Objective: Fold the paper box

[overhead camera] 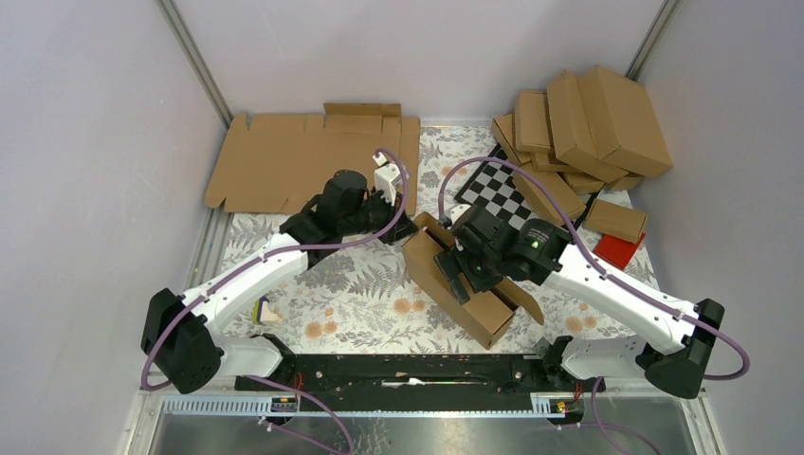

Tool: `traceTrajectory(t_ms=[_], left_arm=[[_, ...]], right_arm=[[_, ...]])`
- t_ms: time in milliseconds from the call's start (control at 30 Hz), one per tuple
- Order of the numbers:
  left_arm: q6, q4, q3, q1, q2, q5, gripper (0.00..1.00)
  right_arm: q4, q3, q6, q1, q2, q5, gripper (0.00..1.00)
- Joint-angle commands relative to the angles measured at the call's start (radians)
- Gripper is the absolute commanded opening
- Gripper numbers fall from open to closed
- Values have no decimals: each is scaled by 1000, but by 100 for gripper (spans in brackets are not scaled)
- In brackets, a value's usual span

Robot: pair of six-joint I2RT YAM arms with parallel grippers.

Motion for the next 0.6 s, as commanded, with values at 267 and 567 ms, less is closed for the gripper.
traceTrajectory(t_ms=[267, 567], left_arm=[[-46, 49, -97, -10, -93, -20, 0], [-74, 135, -175, -27, -90, -46, 0]], right_arm=[[-66, -24, -8, 2, 10, 134, 81], [-66, -25, -6, 1, 12, 133, 80]])
